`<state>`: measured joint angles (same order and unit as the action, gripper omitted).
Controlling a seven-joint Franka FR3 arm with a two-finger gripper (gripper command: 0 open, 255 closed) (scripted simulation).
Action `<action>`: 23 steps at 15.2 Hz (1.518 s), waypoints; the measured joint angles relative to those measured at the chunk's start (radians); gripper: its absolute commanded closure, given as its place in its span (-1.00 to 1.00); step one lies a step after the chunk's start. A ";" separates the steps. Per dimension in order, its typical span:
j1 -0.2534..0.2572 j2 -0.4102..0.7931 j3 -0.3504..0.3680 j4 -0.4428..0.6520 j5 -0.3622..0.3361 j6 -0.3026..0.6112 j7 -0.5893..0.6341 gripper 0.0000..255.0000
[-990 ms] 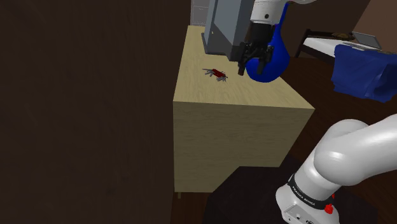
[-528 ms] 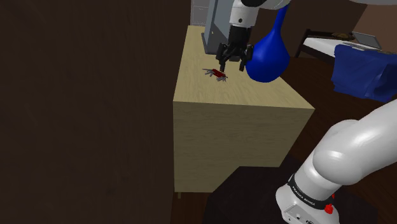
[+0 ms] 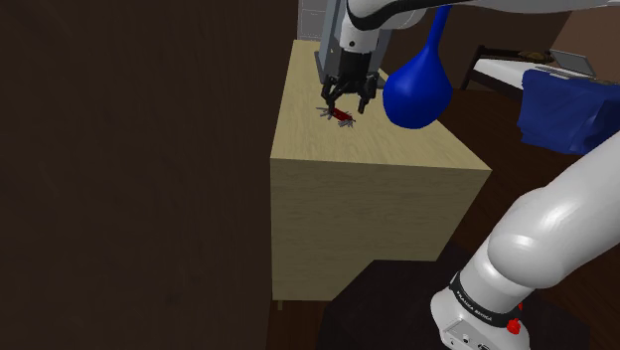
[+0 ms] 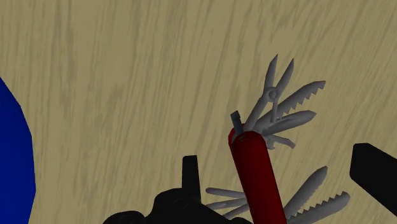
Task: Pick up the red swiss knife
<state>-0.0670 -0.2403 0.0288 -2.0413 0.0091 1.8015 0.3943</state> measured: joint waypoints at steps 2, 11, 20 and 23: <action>0.000 0.004 0.000 -0.021 -0.001 0.026 0.000 -1.00; -0.002 0.000 -0.002 -0.051 -0.003 0.062 0.001 1.00; 0.001 0.003 -0.001 -0.004 -0.001 0.009 0.001 1.00; 0.000 0.003 -0.001 0.034 -0.001 -0.030 0.000 1.00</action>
<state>-0.0665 -0.2371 0.0275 -2.0069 0.0081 1.7714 0.3948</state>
